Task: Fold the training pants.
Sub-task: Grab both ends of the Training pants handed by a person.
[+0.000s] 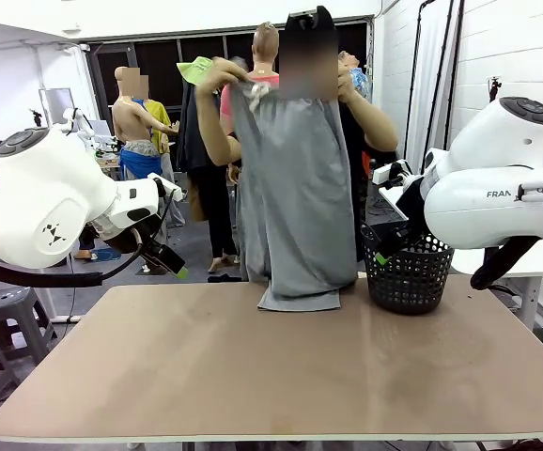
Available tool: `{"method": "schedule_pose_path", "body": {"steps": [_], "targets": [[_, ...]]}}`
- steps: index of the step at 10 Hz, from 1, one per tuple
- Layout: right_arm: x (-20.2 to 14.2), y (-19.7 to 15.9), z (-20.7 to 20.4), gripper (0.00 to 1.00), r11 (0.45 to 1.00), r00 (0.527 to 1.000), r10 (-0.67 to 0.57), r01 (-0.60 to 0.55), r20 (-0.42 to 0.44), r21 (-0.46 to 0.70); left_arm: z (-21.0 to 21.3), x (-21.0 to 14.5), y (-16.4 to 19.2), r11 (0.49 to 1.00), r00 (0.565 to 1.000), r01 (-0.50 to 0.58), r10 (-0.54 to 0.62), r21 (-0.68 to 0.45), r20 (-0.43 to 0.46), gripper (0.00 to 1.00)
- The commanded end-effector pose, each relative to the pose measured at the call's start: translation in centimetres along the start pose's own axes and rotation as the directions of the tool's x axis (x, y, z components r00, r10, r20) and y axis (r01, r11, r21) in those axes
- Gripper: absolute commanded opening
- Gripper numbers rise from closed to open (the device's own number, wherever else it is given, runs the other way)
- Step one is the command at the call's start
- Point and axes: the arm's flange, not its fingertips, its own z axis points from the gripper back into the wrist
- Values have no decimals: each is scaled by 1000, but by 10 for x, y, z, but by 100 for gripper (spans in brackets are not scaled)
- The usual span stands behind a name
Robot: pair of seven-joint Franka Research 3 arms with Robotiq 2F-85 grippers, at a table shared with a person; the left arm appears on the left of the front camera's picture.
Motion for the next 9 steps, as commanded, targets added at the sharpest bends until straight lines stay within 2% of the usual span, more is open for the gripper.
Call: {"method": "schedule_pose_path", "body": {"steps": [1,9], "targets": [[0,-1,0,100,1000,1000,-2,2,7,-2,-1,-1,1,1000,1000,4,-4,-17,-1,100],[0,-1,0,100,1000,1000,-2,2,7,-2,-1,-1,1,1000,1000,4,-4,-17,-1,100]]}}
